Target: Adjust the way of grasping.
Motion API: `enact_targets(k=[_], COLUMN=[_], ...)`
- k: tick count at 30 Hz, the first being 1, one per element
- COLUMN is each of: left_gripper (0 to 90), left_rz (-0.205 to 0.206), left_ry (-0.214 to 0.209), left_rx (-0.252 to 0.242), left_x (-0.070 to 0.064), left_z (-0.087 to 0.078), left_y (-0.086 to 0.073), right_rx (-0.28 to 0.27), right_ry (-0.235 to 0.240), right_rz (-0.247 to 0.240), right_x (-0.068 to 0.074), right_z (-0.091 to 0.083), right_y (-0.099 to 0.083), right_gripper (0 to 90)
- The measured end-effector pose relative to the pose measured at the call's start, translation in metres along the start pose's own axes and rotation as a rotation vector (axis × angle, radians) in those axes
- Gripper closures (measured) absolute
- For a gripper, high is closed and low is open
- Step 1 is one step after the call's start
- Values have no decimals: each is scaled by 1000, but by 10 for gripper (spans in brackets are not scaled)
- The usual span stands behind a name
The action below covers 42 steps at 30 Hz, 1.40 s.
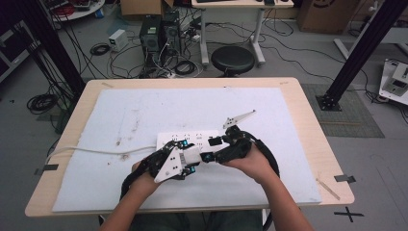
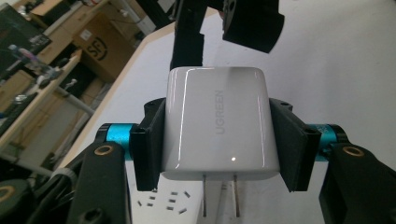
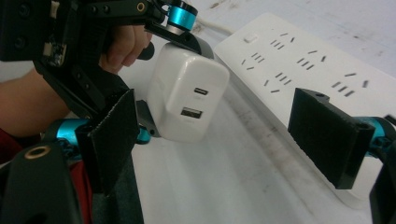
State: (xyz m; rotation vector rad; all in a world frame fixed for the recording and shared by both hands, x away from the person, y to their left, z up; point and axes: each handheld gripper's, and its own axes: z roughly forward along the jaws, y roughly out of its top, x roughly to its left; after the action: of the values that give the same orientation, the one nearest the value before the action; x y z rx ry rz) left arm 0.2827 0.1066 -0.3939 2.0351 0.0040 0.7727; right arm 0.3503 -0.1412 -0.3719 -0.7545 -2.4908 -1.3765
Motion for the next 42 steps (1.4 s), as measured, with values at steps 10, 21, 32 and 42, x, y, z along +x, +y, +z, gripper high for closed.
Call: enact_targets(k=[10, 21, 32, 42], left_gripper=[425, 425, 425, 417], left_rz=[24, 20, 37, 57], left_ry=[23, 22, 19, 24], left_rx=[-18, -38, -35, -22], left_x=[-3, -4, -5, -6], left_z=[0, 1, 1, 3], left_y=[3, 5, 5, 6], right_rx=[-14, -42, -44, -33], right_ry=[106, 188, 234, 269], right_rz=[68, 77, 94, 153], right_x=[-3, -5, -7, -10], right_z=[20, 26, 28, 27], right_y=[-1, -1, -4, -4], right_gripper=[239, 443, 546, 629])
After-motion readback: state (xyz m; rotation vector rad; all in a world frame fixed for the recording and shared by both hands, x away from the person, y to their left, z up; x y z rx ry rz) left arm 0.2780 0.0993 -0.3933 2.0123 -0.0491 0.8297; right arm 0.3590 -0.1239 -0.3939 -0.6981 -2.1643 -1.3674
